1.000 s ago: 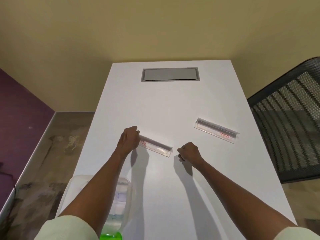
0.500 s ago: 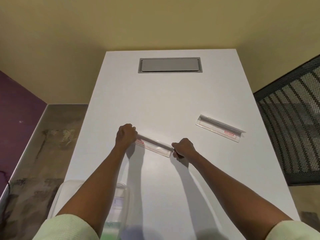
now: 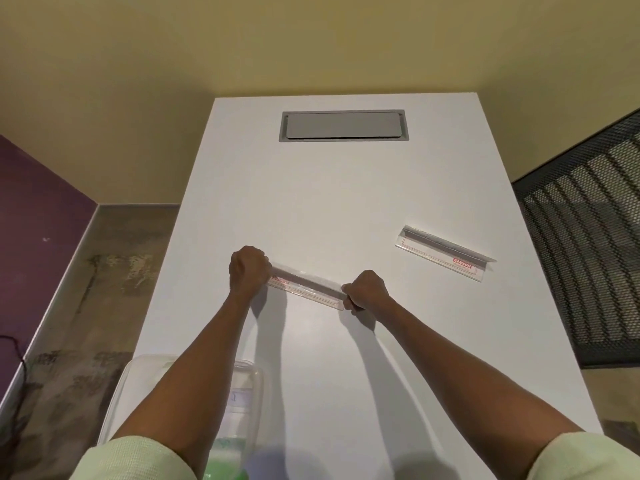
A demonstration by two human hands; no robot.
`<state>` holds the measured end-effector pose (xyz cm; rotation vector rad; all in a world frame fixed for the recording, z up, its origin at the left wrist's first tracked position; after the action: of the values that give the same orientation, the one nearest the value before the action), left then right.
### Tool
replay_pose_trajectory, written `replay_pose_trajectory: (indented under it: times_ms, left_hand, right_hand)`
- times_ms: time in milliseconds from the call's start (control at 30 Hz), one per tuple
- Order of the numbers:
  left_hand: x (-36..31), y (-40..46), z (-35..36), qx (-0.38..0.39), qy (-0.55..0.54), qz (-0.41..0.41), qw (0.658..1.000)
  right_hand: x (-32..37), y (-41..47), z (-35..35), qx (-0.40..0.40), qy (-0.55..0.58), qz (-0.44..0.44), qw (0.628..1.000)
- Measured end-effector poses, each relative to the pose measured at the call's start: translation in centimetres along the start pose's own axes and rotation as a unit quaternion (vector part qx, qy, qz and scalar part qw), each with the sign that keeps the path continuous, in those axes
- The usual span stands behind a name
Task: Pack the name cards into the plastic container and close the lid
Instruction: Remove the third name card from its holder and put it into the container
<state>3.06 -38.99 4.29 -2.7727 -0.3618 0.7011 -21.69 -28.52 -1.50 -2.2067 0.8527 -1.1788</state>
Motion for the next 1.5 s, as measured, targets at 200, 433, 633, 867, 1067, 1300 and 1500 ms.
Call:
replay_pose_trajectory:
  times_ms: [200, 433, 633, 867, 1067, 1300, 1500]
  left_hand:
    - [-1.0, -2.0, -2.2, -0.045, -0.044, 0.018, 0.998]
    - [-2.4, -5.4, -5.0, -0.093, -0.093, 0.028, 0.991]
    - [-2.4, -7.1, -5.6, -0.103, -0.169, 0.016, 0.980]
    - [-2.4, -9.4, -5.1, -0.069, -0.270, -0.019, 0.960]
    - [-3.2, -11.1, -4.3, -0.043, -0.301, -0.006, 0.953]
    - [-4.5, -12.4, -3.1, 0.010, -0.264, 0.048, 0.963]
    - [-5.4, -13.5, -1.7, 0.022, -0.235, 0.070, 0.969]
  right_hand:
    - [0.1, -1.5, -1.0, -0.014, 0.066, -0.011, 0.998]
    - [0.7, -4.8, -4.4, -0.063, 0.086, -0.061, 0.992]
    - [-0.1, -7.3, -7.0, -0.121, 0.130, -0.124, 0.976]
    - [-1.8, -9.3, -10.1, -0.157, 0.248, -0.133, 0.947]
    - [-3.7, -9.9, -11.9, -0.149, 0.317, -0.136, 0.927]
    - [-5.9, -10.4, -13.3, -0.157, 0.327, -0.130, 0.923]
    - [-7.7, -10.1, -14.0, -0.161, 0.310, -0.115, 0.930]
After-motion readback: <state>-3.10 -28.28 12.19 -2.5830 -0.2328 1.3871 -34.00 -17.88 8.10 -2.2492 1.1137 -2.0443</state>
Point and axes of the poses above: each hand's wrist, its own y-axis towards the middle knuckle, its own z-axis out of the palm, x = y × z, the point moved 8 cm from there along y, towards the middle knuckle, and after that the axes turned 2 degrees about -z, right-handed, at the moved point
